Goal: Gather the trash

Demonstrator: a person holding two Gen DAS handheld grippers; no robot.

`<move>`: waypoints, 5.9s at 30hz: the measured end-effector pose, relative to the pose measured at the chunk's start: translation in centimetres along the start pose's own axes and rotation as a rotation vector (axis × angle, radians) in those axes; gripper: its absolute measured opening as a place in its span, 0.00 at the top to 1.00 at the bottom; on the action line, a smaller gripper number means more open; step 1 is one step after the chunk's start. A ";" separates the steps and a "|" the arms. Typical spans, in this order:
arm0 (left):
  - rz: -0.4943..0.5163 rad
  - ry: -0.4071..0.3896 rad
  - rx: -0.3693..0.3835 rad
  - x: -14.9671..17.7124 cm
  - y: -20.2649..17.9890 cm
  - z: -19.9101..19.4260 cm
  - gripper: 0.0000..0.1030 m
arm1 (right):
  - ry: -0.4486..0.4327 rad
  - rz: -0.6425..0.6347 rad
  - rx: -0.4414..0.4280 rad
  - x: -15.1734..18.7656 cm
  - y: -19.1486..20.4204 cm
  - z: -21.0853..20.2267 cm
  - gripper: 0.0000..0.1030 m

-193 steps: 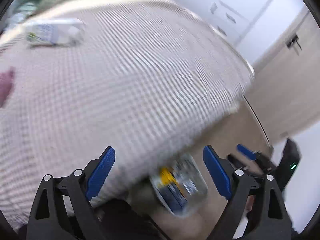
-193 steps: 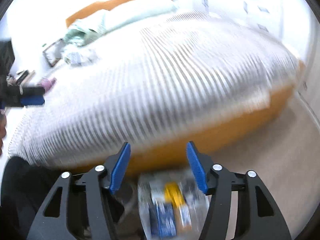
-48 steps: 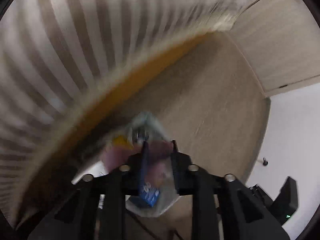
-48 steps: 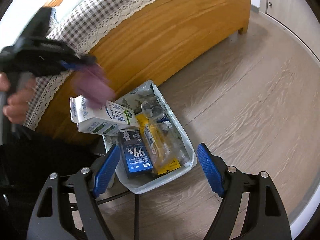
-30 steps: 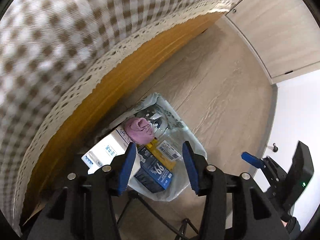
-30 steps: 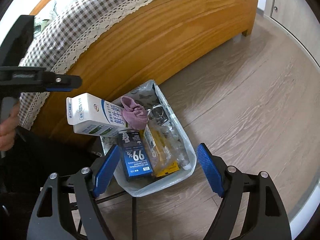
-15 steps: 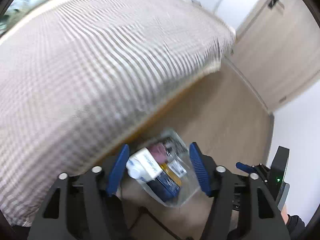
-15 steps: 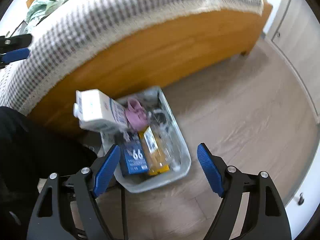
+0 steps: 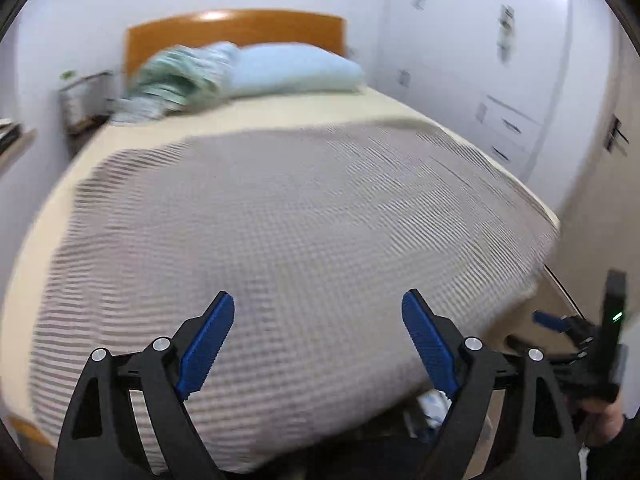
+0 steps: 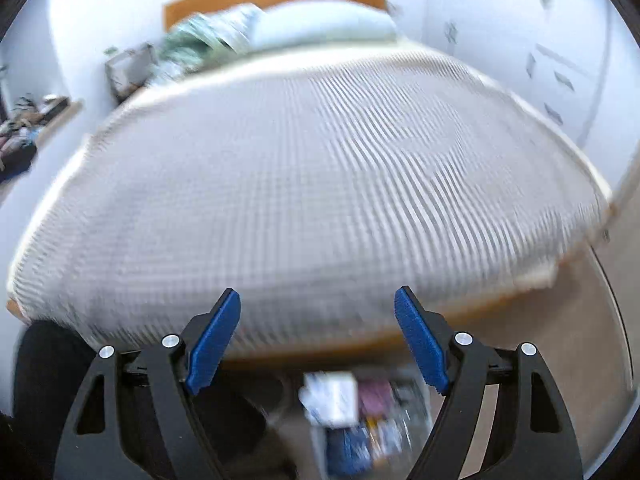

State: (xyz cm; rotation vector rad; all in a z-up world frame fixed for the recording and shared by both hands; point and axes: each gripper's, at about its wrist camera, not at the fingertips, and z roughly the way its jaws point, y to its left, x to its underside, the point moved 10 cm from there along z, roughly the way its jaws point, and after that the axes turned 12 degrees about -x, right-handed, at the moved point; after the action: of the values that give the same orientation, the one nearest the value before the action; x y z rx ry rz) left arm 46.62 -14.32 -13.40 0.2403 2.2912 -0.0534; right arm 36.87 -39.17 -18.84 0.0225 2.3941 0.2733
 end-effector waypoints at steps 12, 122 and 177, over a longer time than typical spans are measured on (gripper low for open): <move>-0.116 -0.191 -0.179 -5.3 12.7 -8.3 0.11 | -0.253 -0.151 -0.087 -14.1 11.7 -5.0 0.20; -0.111 -0.559 -0.320 18.4 4.8 -42.0 0.07 | -0.562 -0.265 -0.126 11.1 20.9 -27.3 0.14; -0.109 -0.561 -0.320 18.5 5.0 -41.7 0.07 | -0.543 -0.288 -0.131 11.3 21.1 -27.4 0.14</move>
State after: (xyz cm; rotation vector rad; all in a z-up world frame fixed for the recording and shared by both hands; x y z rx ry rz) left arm 4.94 -1.74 0.94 -0.0637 1.7199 0.1702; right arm 8.98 -22.76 -2.27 -0.2728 1.8084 0.2494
